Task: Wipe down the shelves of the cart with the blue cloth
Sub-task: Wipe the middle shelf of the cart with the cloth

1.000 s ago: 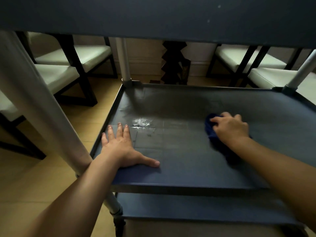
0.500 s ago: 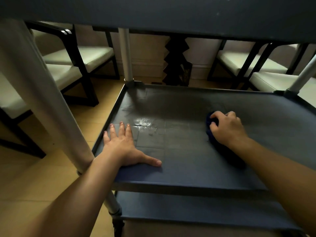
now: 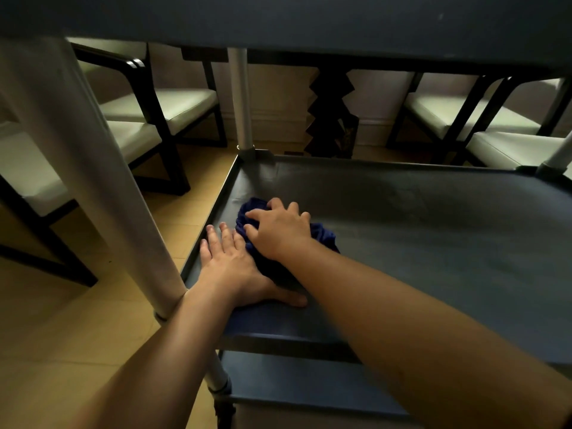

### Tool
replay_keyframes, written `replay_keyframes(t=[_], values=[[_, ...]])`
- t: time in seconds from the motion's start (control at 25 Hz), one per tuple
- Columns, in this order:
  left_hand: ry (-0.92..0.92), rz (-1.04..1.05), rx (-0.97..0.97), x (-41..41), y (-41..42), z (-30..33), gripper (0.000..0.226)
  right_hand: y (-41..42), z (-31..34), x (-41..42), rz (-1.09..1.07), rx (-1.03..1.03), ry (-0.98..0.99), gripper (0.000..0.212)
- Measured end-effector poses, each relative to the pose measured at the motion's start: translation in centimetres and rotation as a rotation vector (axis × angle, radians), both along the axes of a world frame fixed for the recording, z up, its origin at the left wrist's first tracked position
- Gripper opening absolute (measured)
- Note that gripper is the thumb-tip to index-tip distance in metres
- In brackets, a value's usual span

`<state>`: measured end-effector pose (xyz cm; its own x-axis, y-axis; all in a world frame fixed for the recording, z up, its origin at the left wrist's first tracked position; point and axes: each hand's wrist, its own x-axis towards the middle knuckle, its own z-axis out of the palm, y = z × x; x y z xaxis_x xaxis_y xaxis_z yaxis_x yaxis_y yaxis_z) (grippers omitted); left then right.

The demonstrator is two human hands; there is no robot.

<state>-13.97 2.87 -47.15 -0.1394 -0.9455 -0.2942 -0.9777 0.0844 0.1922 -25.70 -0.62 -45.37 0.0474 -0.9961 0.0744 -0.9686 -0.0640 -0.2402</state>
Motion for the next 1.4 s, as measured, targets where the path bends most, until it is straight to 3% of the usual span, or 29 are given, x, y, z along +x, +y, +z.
replay_keyframes(t=[0.28,0.44,0.64,0.76,0.88,0.96,1.08,1.24,1.4], values=[[0.010,-0.003,-0.008,0.2,0.2,-0.3,0.196,-0.2,-0.7,-3.8,0.028,-0.074,-0.011,0.032],[0.028,-0.009,-0.031,0.3,0.5,-0.2,0.192,1.0,-0.4,-9.6,-0.112,-0.030,0.076,0.031],[0.015,-0.008,-0.019,0.0,0.8,0.1,0.193,5.2,0.1,-22.6,-0.447,0.037,0.165,0.031],[0.003,-0.012,0.004,0.0,0.6,0.4,0.193,7.2,0.1,-26.5,-0.478,0.057,0.125,0.042],[-0.011,-0.023,-0.003,0.0,0.6,0.3,0.193,8.1,-0.8,-24.5,-0.471,0.049,0.121,0.069],[-0.013,-0.035,-0.006,0.0,0.6,0.2,0.192,8.3,-1.4,-23.7,-0.442,0.001,0.152,0.058],[-0.009,-0.035,-0.020,0.0,0.6,-0.2,0.192,6.4,0.4,-22.4,-0.411,-0.120,-0.060,0.038],[-0.013,-0.024,-0.044,0.0,0.4,-0.5,0.191,1.2,2.8,-14.8,-0.286,-0.365,-0.254,0.031],[-0.021,-0.017,-0.045,0.0,0.3,-0.7,0.192,-4.4,2.8,-5.6,-0.080,-0.289,-0.141,0.035]])
